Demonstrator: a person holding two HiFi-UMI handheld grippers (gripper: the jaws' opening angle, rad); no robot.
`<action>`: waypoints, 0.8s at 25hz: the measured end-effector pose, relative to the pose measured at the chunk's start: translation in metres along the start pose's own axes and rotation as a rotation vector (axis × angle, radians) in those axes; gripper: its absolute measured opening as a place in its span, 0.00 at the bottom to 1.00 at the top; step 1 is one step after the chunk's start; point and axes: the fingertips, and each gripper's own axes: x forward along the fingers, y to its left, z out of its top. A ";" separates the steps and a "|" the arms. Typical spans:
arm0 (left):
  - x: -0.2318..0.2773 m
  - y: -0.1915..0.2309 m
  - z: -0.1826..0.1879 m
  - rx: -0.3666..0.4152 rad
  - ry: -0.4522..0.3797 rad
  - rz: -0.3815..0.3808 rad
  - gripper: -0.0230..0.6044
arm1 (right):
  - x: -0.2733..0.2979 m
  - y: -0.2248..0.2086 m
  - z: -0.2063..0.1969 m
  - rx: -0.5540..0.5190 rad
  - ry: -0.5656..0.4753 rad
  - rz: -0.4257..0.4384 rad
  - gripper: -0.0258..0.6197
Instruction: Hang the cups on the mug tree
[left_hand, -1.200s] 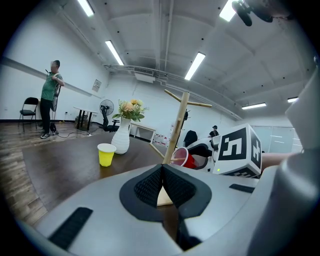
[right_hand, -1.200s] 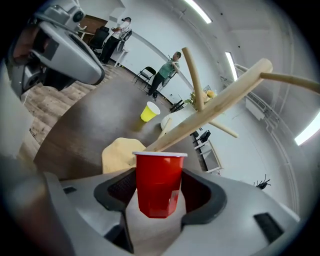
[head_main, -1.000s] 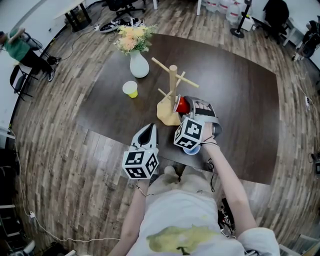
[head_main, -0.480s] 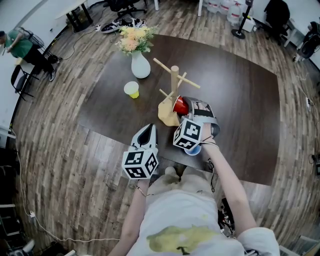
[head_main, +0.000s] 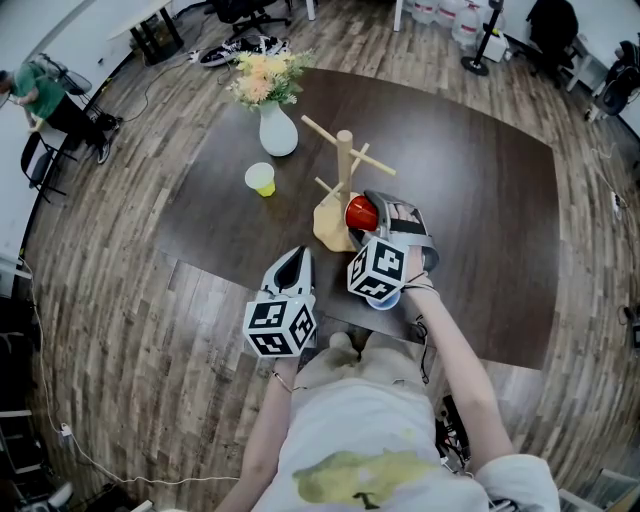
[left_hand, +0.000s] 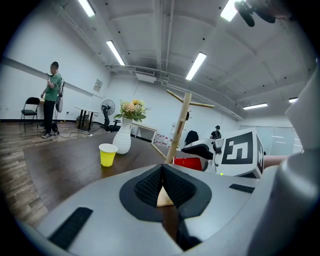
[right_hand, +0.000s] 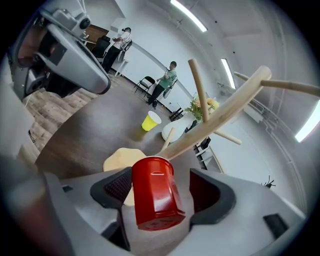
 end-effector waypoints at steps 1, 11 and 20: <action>0.000 -0.001 0.000 0.002 0.000 -0.001 0.07 | -0.002 0.000 0.001 0.008 -0.009 0.002 0.57; 0.001 -0.013 -0.004 0.021 0.003 -0.009 0.07 | -0.020 -0.006 0.008 0.056 -0.086 -0.023 0.57; -0.008 -0.019 -0.001 0.021 -0.010 0.039 0.07 | -0.056 -0.025 0.012 0.156 -0.225 -0.075 0.17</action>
